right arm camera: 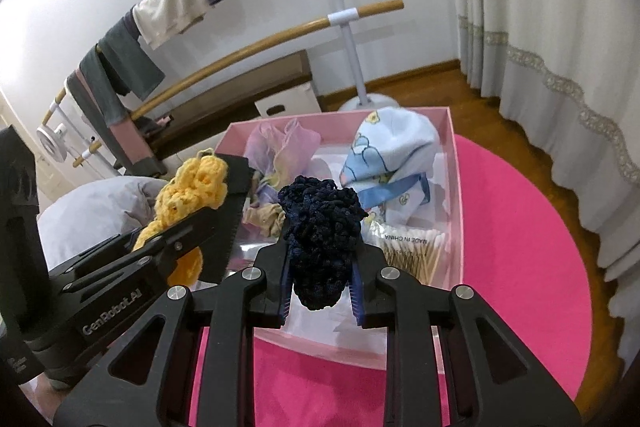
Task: Organize soft objects
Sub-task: 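Carry the crochet toy and navy scrunchie into the pink box and release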
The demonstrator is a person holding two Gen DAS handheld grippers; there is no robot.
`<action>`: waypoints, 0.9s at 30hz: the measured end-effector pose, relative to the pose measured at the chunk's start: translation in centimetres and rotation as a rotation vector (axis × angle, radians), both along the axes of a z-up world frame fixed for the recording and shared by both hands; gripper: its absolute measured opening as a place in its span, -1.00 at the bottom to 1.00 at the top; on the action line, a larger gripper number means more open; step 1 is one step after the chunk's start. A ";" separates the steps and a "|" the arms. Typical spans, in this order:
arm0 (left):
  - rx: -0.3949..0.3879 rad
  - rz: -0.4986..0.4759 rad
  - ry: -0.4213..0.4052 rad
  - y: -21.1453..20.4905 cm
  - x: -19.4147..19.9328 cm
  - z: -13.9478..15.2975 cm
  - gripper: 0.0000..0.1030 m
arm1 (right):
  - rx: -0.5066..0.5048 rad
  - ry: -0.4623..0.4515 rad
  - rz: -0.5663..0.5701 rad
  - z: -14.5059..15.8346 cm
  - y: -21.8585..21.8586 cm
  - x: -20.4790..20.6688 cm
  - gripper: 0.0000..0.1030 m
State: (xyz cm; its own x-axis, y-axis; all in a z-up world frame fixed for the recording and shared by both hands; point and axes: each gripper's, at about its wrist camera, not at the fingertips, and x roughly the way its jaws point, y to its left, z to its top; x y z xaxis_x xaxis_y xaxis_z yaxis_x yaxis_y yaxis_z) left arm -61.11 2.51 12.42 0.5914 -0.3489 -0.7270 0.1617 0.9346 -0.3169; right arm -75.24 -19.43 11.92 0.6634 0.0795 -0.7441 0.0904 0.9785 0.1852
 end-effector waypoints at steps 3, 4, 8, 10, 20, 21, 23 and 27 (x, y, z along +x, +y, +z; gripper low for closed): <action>-0.010 0.002 0.023 -0.2 2.2 -0.9 -0.46 | 0.004 0.015 -0.001 -0.6 0.0 0.6 -0.57; -0.010 0.005 0.026 -0.2 2.9 -1.1 -0.45 | 0.007 0.020 -0.003 -0.9 -0.1 0.8 -0.57; -0.003 0.031 0.021 -0.2 4.0 -2.0 -0.08 | 0.010 0.034 -0.013 -1.6 -0.3 1.1 -0.35; 0.005 0.044 0.011 0.0 4.6 -2.0 0.17 | 0.014 0.035 -0.019 -1.8 -0.5 1.1 -0.21; 0.030 0.139 -0.109 2.9 4.6 0.8 1.00 | 0.042 -0.036 -0.095 -0.3 -1.6 -0.8 1.00; 0.042 0.146 -0.127 3.2 4.3 1.1 1.00 | 0.038 -0.044 -0.101 0.0 -1.5 -1.0 1.00; 0.075 0.156 -0.166 3.4 3.8 2.0 1.00 | 0.029 -0.060 -0.110 0.5 -1.4 -1.6 1.00; 0.155 0.158 -0.239 3.5 2.6 3.5 1.00 | 0.020 -0.097 -0.123 1.8 -0.8 -3.2 1.00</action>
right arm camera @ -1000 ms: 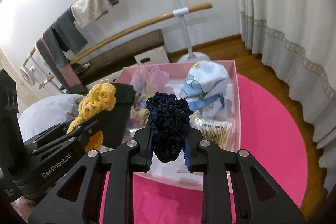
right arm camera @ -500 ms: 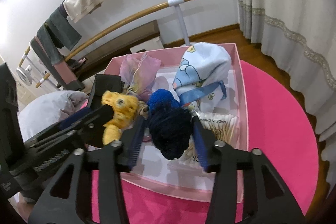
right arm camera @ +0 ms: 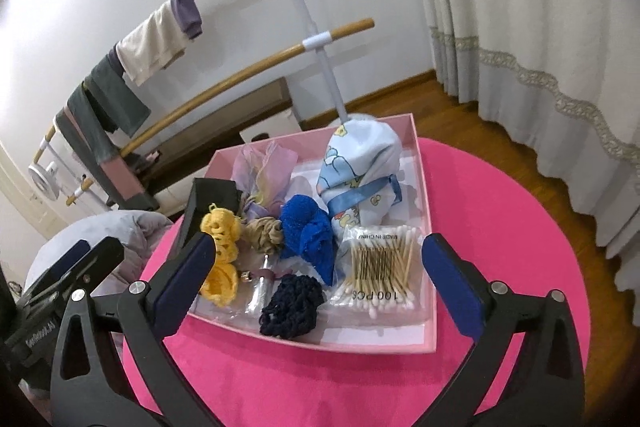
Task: Organize soft objects
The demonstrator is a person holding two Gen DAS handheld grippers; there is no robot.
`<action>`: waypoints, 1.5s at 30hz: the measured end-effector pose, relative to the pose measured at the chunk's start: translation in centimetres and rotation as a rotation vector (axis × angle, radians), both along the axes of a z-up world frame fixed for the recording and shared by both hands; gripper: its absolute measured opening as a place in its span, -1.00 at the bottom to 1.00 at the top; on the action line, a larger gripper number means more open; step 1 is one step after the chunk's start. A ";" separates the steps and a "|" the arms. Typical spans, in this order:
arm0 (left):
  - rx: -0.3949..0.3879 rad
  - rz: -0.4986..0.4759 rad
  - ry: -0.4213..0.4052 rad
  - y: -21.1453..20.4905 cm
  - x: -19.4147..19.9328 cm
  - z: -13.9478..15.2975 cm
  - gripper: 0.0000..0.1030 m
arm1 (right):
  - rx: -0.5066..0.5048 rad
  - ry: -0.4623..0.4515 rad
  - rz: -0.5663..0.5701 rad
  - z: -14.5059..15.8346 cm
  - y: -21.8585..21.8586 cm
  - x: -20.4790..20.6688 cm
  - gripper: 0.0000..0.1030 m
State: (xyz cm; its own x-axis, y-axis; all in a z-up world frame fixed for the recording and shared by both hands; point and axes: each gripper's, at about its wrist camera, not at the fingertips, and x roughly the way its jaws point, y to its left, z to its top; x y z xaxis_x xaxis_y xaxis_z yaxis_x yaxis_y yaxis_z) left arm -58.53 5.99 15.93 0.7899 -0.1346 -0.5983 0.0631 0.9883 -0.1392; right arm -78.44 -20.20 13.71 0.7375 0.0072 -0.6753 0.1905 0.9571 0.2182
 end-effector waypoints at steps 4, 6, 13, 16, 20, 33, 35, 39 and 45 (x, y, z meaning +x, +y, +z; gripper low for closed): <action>0.058 -0.004 -0.055 -0.5 -1.5 1.1 1.00 | -0.037 -0.030 -0.010 1.4 1.3 -2.2 1.00; 0.084 -0.006 -0.077 -0.5 -2.2 1.5 1.00 | -0.063 -0.046 -0.014 2.2 1.8 -3.5 1.00; 0.088 -0.024 -0.104 -0.2 -10.7 0.2 1.00 | -0.124 -0.097 -0.029 4.5 4.2 -8.9 1.00; 0.075 -0.024 -0.112 1.7 -15.8 0.1 1.00 | -0.144 -0.125 -0.034 5.6 5.3 -11.6 1.00; 0.085 -0.011 -0.127 2.6 -22.2 1.0 1.00 | -0.177 -0.170 -0.050 6.8 6.8 -15.4 1.00; 0.100 0.003 -0.141 4.1 -36.6 2.4 1.00 | -0.281 -0.199 -0.078 7.5 10.9 -23.4 1.00; 0.100 0.008 -0.138 4.3 -37.8 2.5 1.00 | -0.283 -0.198 -0.080 7.4 11.1 -24.0 1.00; 0.098 0.022 -0.140 4.7 -39.6 3.2 1.00 | -0.286 -0.194 -0.077 7.1 11.5 -25.0 1.00; 0.096 0.039 -0.138 5.0 -41.2 4.0 1.00 | -0.292 -0.192 -0.077 6.7 12.1 -25.8 1.00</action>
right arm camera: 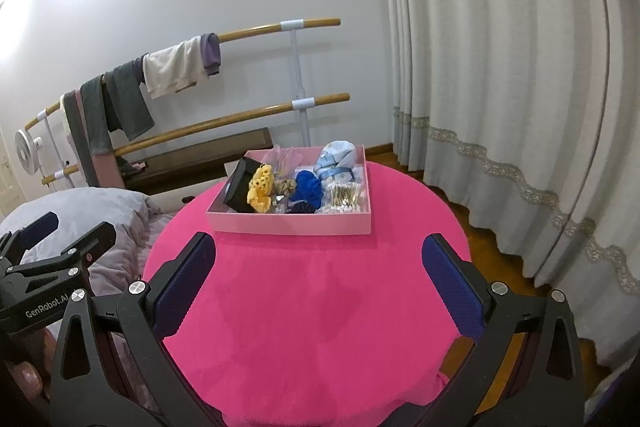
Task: Organize soft objects
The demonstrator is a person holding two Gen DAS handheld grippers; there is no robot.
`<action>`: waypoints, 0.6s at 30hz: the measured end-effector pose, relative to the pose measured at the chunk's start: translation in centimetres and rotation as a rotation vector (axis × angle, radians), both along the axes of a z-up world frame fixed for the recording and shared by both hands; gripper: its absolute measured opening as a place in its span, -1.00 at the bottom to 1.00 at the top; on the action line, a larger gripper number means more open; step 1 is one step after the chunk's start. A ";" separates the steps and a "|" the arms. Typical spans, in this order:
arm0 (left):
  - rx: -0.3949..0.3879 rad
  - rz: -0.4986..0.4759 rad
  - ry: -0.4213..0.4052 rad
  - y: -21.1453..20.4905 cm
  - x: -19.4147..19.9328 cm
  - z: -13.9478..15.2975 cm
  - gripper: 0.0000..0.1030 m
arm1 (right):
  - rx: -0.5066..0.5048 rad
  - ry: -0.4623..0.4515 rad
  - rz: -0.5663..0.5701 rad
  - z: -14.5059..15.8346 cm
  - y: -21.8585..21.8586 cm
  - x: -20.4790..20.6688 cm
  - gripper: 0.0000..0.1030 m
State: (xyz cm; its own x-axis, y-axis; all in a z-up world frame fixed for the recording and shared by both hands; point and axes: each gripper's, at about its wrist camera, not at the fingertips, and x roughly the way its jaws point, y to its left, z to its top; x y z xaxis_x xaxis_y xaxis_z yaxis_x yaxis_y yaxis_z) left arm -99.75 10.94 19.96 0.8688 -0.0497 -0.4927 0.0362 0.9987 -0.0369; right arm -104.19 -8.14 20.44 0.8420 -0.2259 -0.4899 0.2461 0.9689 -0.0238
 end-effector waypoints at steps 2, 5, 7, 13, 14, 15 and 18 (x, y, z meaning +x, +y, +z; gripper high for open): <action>0.000 0.002 -0.002 0.1 -0.2 0.3 1.00 | -0.003 -0.002 0.000 0.0 0.2 0.0 1.00; -0.013 -0.001 -0.003 0.3 -0.6 0.6 1.00 | -0.007 -0.004 -0.002 -0.1 0.4 -0.1 1.00; -0.021 -0.001 -0.002 0.5 -0.8 0.6 1.00 | -0.011 -0.005 -0.003 -0.1 0.5 0.0 1.00; -0.039 -0.006 -0.001 0.8 -1.1 0.8 1.00 | -0.017 -0.007 -0.004 -0.2 0.6 0.0 1.00; -0.045 -0.011 0.002 0.9 -1.1 0.8 1.00 | -0.018 -0.007 -0.005 -0.2 0.6 0.0 1.00; -0.048 -0.014 0.004 1.0 -1.1 0.8 1.00 | -0.021 -0.007 -0.006 -0.2 0.6 0.0 1.00; -0.048 -0.015 0.014 0.9 -0.9 0.8 1.00 | -0.027 -0.010 -0.007 -0.1 0.8 -0.2 1.00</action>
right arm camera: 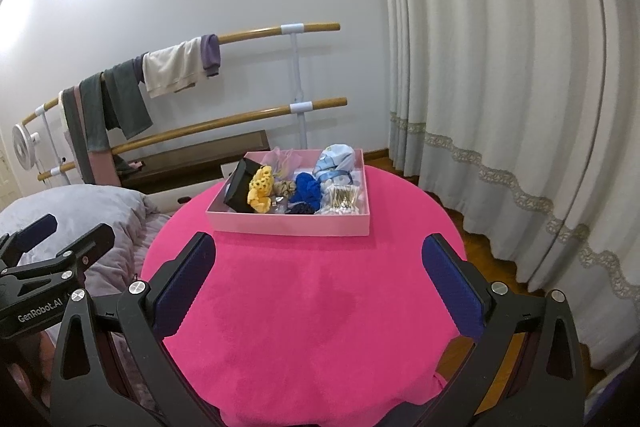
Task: Organize soft objects
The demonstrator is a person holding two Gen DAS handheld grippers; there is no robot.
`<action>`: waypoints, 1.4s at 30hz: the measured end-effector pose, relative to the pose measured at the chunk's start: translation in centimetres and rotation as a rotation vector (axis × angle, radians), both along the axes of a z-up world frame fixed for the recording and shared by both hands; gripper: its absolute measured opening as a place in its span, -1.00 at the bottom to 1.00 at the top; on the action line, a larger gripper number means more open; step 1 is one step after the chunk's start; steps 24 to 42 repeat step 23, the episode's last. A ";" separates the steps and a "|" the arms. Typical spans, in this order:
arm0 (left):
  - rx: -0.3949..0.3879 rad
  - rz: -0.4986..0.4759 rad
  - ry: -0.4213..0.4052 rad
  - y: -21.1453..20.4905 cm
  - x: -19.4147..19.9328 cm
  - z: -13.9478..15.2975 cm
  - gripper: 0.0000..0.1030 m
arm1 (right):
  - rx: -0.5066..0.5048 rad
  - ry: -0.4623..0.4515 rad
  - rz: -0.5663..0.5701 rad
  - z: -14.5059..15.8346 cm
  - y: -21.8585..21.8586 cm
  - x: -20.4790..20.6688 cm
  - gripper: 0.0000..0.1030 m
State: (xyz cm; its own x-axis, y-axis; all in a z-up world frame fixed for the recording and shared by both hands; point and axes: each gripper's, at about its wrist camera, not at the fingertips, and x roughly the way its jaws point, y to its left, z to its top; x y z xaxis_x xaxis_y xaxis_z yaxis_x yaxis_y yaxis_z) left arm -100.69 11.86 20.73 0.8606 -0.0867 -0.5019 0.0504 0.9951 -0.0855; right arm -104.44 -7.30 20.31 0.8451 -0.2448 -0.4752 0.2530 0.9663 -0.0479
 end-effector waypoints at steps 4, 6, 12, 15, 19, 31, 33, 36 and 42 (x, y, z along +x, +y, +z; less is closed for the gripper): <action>0.004 0.008 -0.003 0.1 0.0 0.3 1.00 | -0.012 -0.007 -0.007 0.2 0.2 -0.2 1.00; 0.006 0.012 -0.007 0.0 0.0 0.5 1.00 | -0.012 -0.012 -0.008 0.3 0.2 -0.3 1.00; 0.028 0.027 -0.005 -0.5 0.0 0.5 1.00 | -0.016 -0.019 -0.007 0.5 0.3 -0.4 1.00; 0.006 0.019 0.001 -0.4 0.1 0.5 1.00 | -0.014 -0.016 -0.002 0.5 0.2 -0.4 1.00; 0.008 0.010 -0.004 -0.4 0.2 0.7 1.00 | -0.014 -0.015 0.001 0.5 0.3 -0.4 1.00; 0.012 0.006 -0.014 -0.6 0.1 0.7 1.00 | -0.012 -0.015 0.003 0.5 0.2 -0.4 1.00; 0.012 0.006 -0.014 -0.6 0.1 0.7 1.00 | -0.012 -0.015 0.003 0.5 0.2 -0.4 1.00; 0.012 0.006 -0.014 -0.6 0.1 0.7 1.00 | -0.012 -0.015 0.003 0.5 0.2 -0.4 1.00; 0.012 0.006 -0.014 -0.6 0.1 0.7 1.00 | -0.012 -0.015 0.003 0.5 0.2 -0.4 1.00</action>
